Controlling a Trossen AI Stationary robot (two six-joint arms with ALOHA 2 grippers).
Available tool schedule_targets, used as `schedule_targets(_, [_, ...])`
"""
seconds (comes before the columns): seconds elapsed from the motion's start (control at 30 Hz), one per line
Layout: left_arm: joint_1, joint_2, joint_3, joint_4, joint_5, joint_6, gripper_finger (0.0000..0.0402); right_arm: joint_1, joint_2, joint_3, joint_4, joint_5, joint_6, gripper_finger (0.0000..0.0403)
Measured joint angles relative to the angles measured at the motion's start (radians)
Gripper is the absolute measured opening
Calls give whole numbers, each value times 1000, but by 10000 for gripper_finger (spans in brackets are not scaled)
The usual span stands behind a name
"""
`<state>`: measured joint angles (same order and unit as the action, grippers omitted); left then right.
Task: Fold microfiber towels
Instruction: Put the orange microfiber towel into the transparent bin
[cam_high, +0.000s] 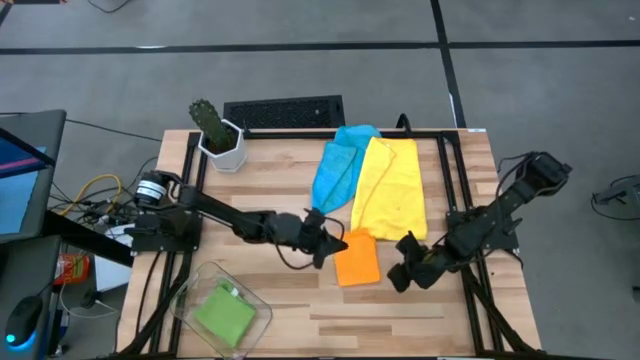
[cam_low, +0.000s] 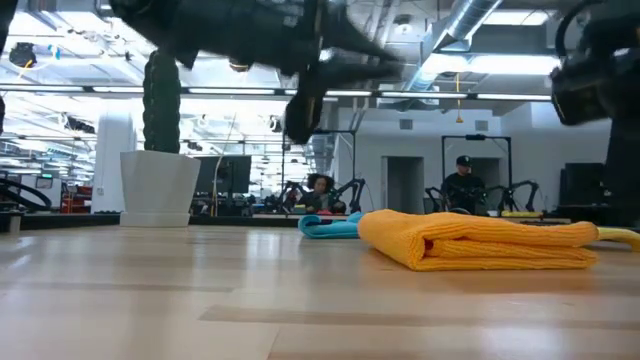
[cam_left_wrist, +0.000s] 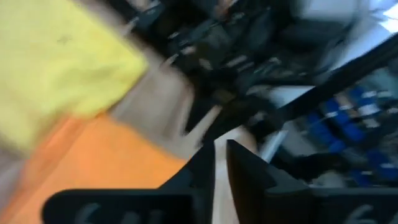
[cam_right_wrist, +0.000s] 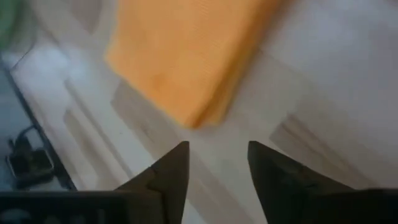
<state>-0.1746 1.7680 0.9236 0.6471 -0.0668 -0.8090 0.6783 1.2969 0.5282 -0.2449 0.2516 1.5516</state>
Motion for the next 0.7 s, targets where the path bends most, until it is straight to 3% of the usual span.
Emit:
schedule_targets(0.17, [43, -79, 4, -21, 63, 98, 95, -1, 21, 0, 6, -43, 129, 212])
schedule_targets(0.37, [118, -135, 4, -225, 132, 150, 149, -8, 63, 1, 179, -39, 230, 229])
schedule_targets(0.7, [228, -104, 4, -325, 278, 239, 171, -67, 70, 27, 334, -24, 232, 218])
